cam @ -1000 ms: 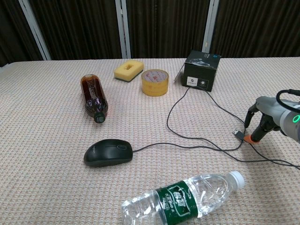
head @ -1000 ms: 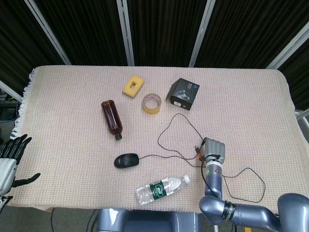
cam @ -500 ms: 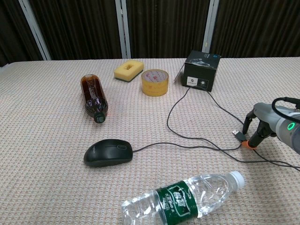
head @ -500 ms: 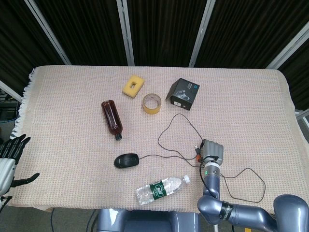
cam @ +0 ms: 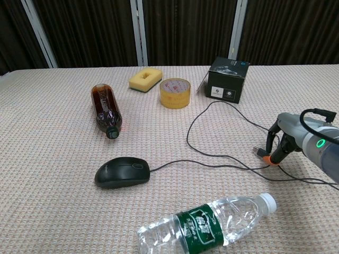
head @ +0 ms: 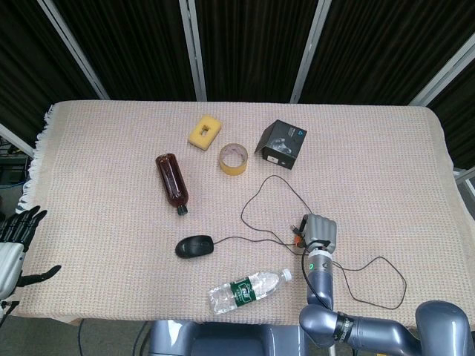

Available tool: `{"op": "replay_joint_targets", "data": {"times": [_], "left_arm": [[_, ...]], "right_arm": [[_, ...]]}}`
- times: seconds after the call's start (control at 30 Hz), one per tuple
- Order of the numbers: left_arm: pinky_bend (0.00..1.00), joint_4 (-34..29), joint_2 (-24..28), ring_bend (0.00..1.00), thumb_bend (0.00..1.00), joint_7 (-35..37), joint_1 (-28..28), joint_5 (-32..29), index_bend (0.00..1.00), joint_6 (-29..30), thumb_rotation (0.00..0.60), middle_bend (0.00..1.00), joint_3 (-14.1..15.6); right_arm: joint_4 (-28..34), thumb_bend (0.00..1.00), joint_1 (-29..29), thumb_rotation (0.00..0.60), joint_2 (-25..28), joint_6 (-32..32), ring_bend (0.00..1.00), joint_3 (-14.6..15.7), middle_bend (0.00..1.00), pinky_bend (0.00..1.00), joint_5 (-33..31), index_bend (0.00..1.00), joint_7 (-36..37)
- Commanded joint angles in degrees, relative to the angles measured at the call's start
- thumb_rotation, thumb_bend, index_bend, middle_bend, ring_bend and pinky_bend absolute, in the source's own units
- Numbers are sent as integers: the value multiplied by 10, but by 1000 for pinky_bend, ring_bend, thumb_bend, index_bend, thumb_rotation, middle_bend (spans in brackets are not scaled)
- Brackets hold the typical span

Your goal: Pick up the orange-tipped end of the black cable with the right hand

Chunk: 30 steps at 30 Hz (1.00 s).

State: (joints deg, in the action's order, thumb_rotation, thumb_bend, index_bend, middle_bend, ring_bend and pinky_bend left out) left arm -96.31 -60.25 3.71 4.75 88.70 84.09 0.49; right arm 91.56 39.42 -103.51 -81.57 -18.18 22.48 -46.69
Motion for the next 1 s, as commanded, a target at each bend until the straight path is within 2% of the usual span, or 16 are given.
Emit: {"op": "replay_joint_targets", "data": {"times": [0.03, 0.27, 0.63, 0.83, 1.0], "left_arm": [[0, 0, 0, 0, 41, 0, 0, 0, 0, 0, 600, 0, 0], [0, -1, 1, 0, 42, 2, 0, -2, 0, -3, 600, 0, 0], [0, -4, 2, 0, 40, 2, 0, -7, 0, -6, 600, 0, -1], [0, -6, 3, 0, 40, 1, 0, -11, 0, -7, 600, 0, -1], [0, -8, 3, 0, 40, -1, -1, -13, 0, -8, 600, 0, -2]], "right_arm": [[-2, 297, -1, 600, -2, 0, 1000, 0, 1000, 850, 0, 553, -2], [-4, 392, -5, 600, -6, 0, 1000, 1, 1000, 850, 9, 576, -2], [59, 409, -24, 600, 31, -2, 1000, -3, 1000, 850, 94, 596, 54], [104, 409, -52, 600, 63, -1, 1000, -9, 1000, 850, 163, 603, 136], [119, 413, -92, 600, 85, 7, 1000, -11, 1000, 848, 234, 604, 256]]}}
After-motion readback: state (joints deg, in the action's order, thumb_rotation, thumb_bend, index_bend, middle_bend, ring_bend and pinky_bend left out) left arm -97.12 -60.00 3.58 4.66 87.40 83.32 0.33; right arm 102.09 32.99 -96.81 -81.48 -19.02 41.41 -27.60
